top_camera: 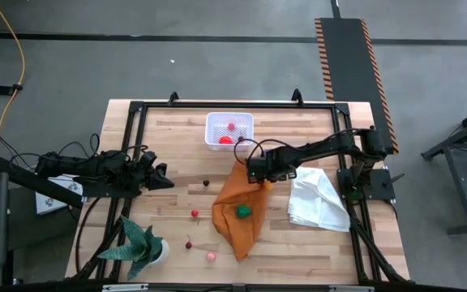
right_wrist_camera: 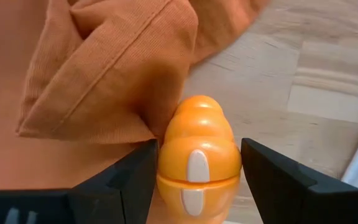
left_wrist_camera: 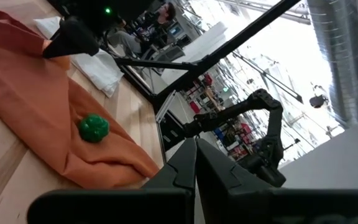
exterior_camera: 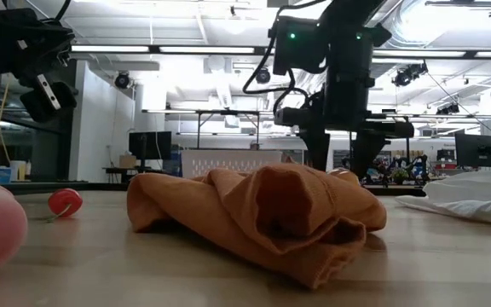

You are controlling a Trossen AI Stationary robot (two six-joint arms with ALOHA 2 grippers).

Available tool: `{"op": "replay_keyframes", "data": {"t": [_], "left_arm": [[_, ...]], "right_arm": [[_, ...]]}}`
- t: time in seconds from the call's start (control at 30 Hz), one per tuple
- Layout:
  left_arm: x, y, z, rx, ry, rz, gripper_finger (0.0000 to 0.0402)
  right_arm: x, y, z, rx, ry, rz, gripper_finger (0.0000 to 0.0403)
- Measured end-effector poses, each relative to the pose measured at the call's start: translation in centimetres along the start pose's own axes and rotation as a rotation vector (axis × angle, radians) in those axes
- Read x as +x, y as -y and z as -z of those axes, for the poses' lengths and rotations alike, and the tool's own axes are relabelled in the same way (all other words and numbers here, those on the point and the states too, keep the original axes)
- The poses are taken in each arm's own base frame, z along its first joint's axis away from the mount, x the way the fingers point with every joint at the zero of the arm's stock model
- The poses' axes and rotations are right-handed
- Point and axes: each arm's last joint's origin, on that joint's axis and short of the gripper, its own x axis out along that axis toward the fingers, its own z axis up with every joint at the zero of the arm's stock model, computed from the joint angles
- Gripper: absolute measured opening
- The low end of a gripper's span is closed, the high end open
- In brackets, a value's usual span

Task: Pick and placing Produce into tupperware
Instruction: Put the orange croissant into the white basket

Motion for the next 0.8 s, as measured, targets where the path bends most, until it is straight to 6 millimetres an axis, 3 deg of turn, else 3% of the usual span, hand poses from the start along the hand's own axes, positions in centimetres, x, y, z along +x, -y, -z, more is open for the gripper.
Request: {"op": "replay_keyframes", "data": {"t": [0.23, 0.57, 0.8], "left_arm": [[0.0, 0.0, 0.0, 0.000, 0.000, 0.000, 0.0001], [0.0, 0.0, 0.0, 0.000, -0.005, 0.005, 0.0001], [0.0, 0.0, 0.0, 0.000, -0.007, 0.008, 0.0001]], "right_arm": [[0.0, 0.1, -0.3, -0.033, -0.012, 0.003, 0.0221], [0.0, 1.2, -0.3, -0.032, -0.070, 0.112, 0.0279], [0.0, 1.0, -0.1, -0.038, -0.067, 0.088, 0.0282]]}}
